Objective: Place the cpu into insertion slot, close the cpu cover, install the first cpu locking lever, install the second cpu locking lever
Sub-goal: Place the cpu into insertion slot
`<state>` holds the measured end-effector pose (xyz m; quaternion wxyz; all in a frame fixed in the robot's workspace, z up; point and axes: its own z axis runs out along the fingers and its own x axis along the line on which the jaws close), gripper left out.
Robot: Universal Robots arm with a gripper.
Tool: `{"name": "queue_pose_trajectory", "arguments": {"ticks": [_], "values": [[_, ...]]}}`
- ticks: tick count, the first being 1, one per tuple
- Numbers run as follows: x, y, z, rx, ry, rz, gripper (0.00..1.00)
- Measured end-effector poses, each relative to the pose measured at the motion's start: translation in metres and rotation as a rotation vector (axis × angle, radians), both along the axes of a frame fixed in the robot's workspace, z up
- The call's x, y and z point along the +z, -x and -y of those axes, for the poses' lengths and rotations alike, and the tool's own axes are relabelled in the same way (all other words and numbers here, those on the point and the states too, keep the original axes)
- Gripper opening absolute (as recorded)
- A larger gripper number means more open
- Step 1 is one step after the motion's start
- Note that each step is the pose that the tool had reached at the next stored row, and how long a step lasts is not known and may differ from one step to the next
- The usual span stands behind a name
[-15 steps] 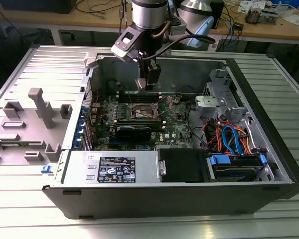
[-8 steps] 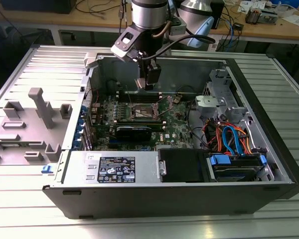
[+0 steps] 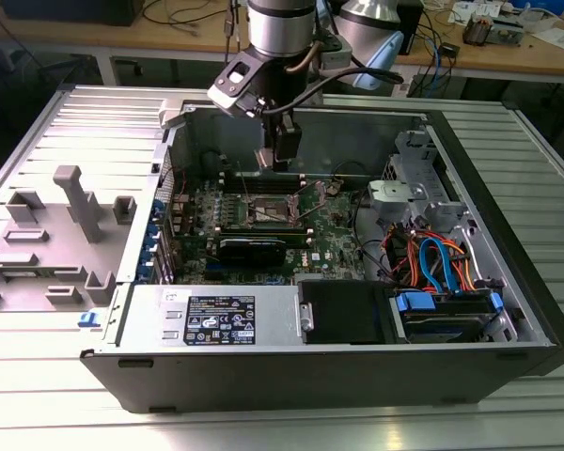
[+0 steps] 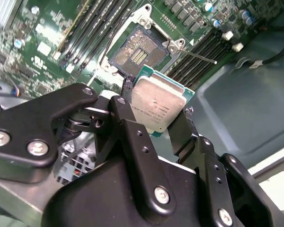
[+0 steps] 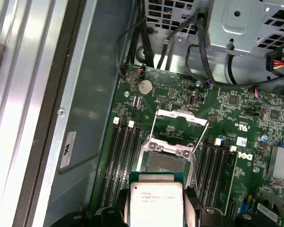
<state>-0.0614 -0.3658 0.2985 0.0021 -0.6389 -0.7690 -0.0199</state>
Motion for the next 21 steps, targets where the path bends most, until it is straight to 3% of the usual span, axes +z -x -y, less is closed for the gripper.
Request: {"name": "queue_pose_trajectory", "arguments": {"ticks": [3, 9, 14, 16, 21], "values": [[-0.005, 0.0, 0.0, -0.058, 0.0011, 0.0001, 0.55], [-0.0142, 0.0, 0.0001, -0.083, 0.0075, -0.002, 0.55], [-0.0152, 0.0, 0.0001, -0.086, 0.0075, -0.0028, 0.55], [-0.0152, 0.0, 0.0001, -0.086, 0.0077, -0.0079, 0.55], [-0.0152, 0.0, 0.0001, -0.086, 0.0077, -0.009, 0.55]]}}
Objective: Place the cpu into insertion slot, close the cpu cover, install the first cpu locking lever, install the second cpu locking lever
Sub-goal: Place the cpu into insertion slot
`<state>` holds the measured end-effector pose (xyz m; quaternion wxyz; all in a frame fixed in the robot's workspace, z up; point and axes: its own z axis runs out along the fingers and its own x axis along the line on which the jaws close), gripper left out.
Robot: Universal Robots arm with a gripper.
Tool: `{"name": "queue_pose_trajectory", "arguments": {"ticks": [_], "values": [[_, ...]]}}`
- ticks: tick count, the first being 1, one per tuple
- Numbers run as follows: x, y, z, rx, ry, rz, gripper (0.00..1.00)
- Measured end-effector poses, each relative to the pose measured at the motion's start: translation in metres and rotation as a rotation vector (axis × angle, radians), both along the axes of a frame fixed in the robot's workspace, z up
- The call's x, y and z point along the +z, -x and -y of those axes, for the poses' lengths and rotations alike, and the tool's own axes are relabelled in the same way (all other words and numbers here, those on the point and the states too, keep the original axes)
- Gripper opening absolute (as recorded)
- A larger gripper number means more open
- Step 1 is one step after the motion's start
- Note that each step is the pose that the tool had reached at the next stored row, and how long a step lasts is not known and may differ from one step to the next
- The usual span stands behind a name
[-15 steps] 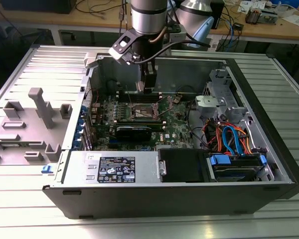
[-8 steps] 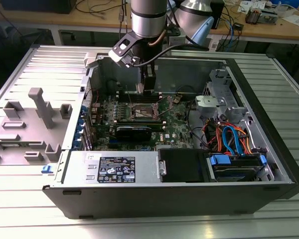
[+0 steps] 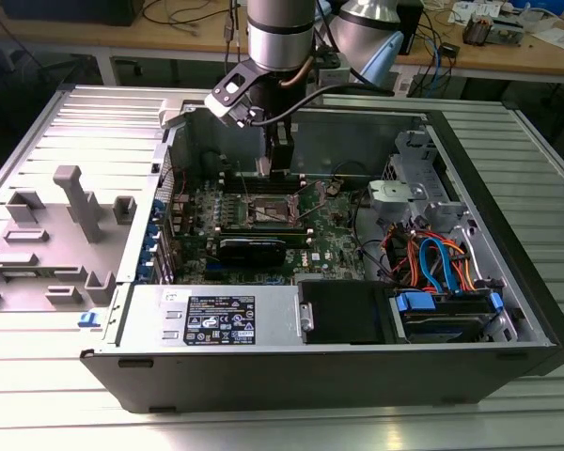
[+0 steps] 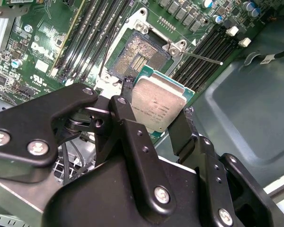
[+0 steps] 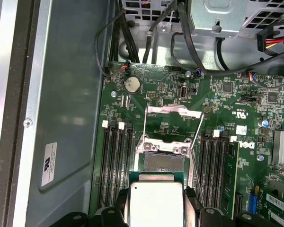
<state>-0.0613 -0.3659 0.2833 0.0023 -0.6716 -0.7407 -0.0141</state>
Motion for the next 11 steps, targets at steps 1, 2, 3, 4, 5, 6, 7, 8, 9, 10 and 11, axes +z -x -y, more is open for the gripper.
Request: {"name": "queue_pose_trajectory", "arguments": {"ticks": [1, 2, 3, 4, 5, 6, 7, 8, 9, 10, 11], "values": [[0.0, 0.0, 0.0, 0.0, 0.0, -0.0002, 0.55], [0.0, 0.0, 0.0, 0.0, 0.0, -0.0005, 0.55], [0.0, 0.0, 0.0, 0.0, 0.0, -0.0007, 0.55], [-0.0001, 0.0, 0.0, 0.0, 0.0, -0.0008, 0.55], [-0.0007, 0.0, -0.0001, 0.0, -0.0005, -0.0009, 0.55], [-0.0015, 0.0, 0.0, -0.001, -0.0004, -0.0015, 0.55], [-0.0028, 0.0, 0.0, -0.003, 0.0001, -0.002, 0.55], [-0.0047, 0.0, 0.0, -0.006, 0.0003, -0.0022, 0.55], [-0.0065, 0.0, 0.0, -0.008, 0.0002, -0.0021, 0.55], [-0.0198, 0.0, 0.0008, -0.039, 0.0008, -0.0022, 0.55], [-0.0339, 0.0, 0.0011, -0.066, 0.0007, -0.0021, 0.55]]}}
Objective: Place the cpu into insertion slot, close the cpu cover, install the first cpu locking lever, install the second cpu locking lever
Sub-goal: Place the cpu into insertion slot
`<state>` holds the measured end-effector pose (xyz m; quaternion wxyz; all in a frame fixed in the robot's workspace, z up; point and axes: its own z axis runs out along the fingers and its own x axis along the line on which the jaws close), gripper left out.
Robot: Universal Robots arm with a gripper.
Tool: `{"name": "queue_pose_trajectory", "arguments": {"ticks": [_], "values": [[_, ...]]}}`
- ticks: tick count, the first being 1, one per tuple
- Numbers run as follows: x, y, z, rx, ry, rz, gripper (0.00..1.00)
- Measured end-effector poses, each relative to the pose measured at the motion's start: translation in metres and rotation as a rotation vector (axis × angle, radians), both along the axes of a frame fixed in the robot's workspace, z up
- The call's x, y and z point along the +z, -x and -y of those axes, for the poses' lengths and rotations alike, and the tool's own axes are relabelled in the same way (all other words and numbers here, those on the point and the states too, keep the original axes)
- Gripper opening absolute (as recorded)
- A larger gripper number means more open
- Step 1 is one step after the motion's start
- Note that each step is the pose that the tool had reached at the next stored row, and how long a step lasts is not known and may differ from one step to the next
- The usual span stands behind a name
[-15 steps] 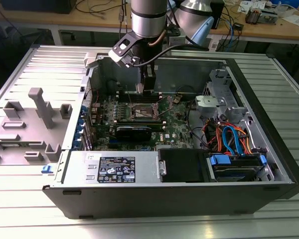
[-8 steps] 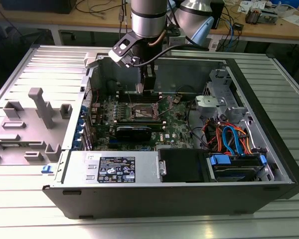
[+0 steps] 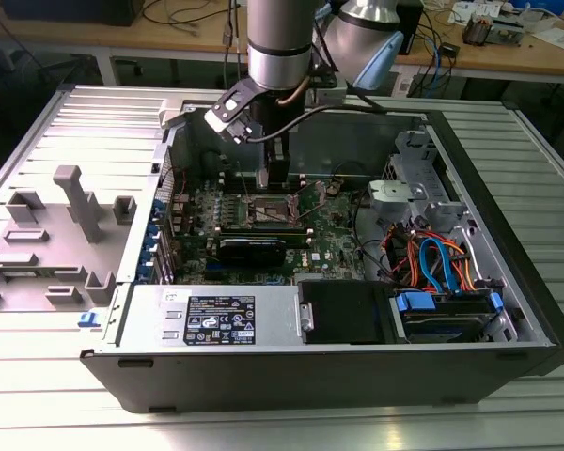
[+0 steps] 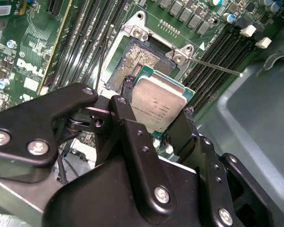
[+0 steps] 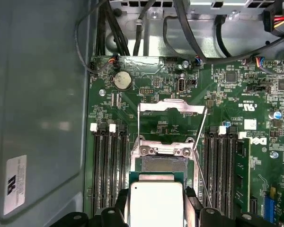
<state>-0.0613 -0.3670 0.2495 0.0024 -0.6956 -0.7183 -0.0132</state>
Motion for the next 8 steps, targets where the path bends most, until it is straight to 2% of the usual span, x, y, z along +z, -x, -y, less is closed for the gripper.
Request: {"name": "queue_pose_trajectory", "arguments": {"ticks": [1, 2, 8], "values": [[-0.0131, 0.0, 0.0, -0.003, 0.0002, 0.0, 0.55], [-0.0157, 0.0, 0.0, -0.003, 0.0002, 0.0, 0.55], [-0.0184, 0.0, 0.0, -0.003, 0.0006, 0.0, 0.55]]}}
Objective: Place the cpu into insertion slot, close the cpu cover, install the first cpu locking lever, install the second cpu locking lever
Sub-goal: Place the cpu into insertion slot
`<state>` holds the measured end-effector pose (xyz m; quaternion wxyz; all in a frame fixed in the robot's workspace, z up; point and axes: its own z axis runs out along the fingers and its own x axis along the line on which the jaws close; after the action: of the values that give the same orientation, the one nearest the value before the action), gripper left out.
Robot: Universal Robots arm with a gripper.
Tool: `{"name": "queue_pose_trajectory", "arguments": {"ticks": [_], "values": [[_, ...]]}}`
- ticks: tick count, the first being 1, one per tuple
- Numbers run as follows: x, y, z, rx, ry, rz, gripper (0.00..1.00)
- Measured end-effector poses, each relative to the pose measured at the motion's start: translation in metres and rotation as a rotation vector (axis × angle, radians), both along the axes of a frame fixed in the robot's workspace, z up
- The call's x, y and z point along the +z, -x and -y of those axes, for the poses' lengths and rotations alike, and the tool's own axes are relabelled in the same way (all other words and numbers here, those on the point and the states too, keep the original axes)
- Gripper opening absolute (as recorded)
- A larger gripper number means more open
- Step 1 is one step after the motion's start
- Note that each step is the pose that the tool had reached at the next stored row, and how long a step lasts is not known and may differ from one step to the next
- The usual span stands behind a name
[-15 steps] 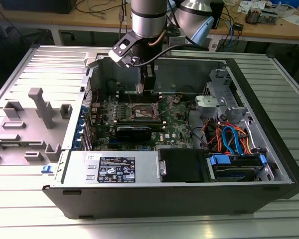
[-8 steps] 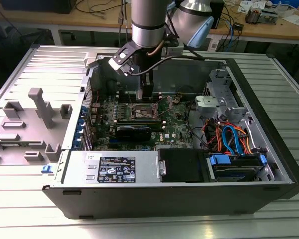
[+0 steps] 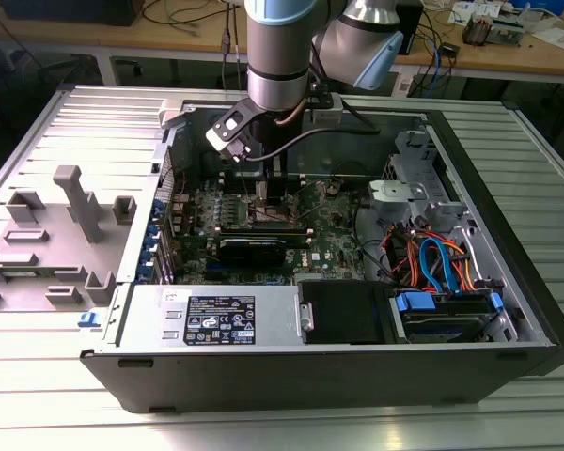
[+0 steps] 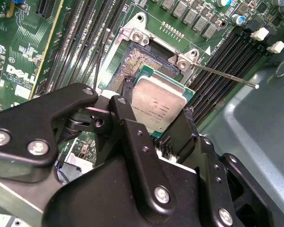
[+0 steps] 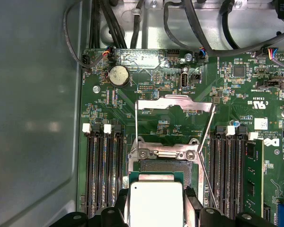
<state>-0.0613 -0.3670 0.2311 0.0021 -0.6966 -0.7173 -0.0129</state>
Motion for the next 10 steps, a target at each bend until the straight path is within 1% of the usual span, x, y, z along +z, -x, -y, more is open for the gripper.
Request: {"name": "queue_pose_trajectory", "arguments": {"ticks": [10], "values": [[-0.0011, -0.0001, -0.0001, 0.0, 0.0002, 0.0003, 0.55]]}}
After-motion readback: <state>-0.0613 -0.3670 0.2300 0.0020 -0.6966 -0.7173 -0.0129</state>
